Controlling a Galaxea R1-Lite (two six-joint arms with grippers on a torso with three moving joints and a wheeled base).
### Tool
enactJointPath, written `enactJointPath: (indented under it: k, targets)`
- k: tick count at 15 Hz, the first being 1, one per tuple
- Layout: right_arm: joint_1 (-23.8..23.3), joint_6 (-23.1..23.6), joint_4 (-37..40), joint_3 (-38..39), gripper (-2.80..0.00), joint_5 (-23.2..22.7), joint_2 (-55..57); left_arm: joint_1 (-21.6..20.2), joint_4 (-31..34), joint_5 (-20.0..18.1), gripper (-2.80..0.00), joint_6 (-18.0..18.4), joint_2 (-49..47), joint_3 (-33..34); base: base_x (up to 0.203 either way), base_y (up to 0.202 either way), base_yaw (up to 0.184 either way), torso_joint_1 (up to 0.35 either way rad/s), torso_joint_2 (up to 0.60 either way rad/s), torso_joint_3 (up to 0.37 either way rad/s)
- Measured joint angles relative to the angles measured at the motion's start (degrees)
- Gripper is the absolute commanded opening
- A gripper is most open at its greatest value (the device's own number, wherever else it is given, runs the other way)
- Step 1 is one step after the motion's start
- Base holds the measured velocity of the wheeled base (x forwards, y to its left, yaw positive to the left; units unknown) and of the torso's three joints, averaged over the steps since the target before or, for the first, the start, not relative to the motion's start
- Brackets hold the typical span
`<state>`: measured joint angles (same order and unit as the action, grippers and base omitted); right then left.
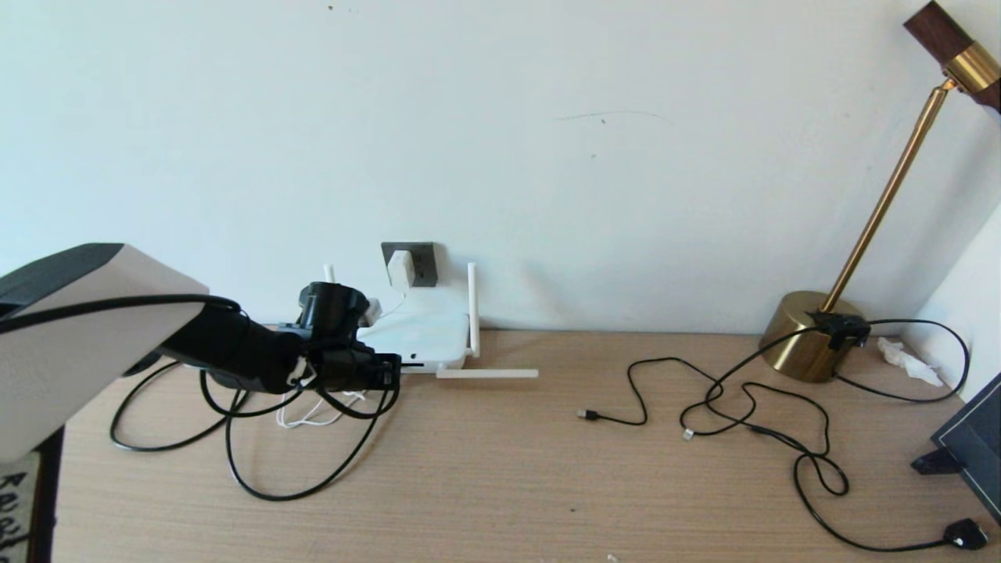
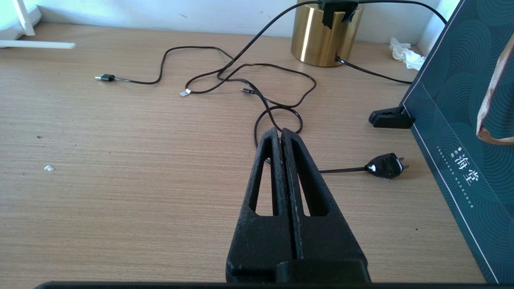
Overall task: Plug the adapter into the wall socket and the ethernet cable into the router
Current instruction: Plug cable into router interface
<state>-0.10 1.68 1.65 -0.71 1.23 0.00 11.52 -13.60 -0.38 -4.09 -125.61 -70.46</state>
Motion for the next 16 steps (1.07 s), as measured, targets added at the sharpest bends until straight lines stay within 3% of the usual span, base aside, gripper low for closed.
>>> enactJointPath:
  k: [16]
  targets:
    - [0.00, 0.03, 0.01, 0.00, -2.80, -0.05, 0.00, 1.04, -0.15, 0.11, -2.80, -2.96, 0.91, 1.32, 0.000, 0.000, 0.000, 0.000, 0.00, 0.000]
